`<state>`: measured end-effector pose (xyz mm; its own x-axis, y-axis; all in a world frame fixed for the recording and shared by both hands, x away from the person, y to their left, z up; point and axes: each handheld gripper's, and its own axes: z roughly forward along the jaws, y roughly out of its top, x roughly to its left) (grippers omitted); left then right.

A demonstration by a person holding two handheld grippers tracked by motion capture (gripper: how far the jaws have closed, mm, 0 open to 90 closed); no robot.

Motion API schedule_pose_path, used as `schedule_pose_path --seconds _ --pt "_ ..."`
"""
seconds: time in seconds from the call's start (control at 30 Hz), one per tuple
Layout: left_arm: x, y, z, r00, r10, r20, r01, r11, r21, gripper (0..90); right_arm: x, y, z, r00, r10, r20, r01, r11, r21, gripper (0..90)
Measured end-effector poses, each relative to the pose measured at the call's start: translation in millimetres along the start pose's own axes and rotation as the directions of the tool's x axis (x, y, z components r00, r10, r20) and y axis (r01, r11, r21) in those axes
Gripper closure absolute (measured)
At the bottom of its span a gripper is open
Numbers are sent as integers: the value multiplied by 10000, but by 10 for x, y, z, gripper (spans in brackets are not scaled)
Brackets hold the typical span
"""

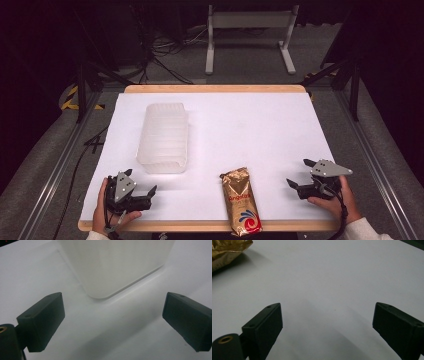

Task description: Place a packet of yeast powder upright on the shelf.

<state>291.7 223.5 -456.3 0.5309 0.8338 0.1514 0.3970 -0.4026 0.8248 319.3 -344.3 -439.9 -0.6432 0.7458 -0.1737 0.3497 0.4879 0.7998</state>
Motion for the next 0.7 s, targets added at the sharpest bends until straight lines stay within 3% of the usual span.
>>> schedule_pose_path --seconds 0.37,0.47,0.57,0.7 --pt "-16 -22 -37 9999 149 -7 -149 9999 -14 51 -18 37 57 9994 176 -291 -174 9998 81 125" --pt "-19 -25 -47 9999 134 -36 -135 9999 -39 50 -27 81 80 9974 394 -601 -402 9991 -114 163" --pt "-36 -29 -40 9995 315 -31 -315 9995 89 51 -3 161 135 9917 487 -1194 -498 9987 -60 177" --pt "-40 -45 -55 9993 384 -34 -383 9991 165 51 34 258 195 9904 330 -1346 -316 9994 122 170"
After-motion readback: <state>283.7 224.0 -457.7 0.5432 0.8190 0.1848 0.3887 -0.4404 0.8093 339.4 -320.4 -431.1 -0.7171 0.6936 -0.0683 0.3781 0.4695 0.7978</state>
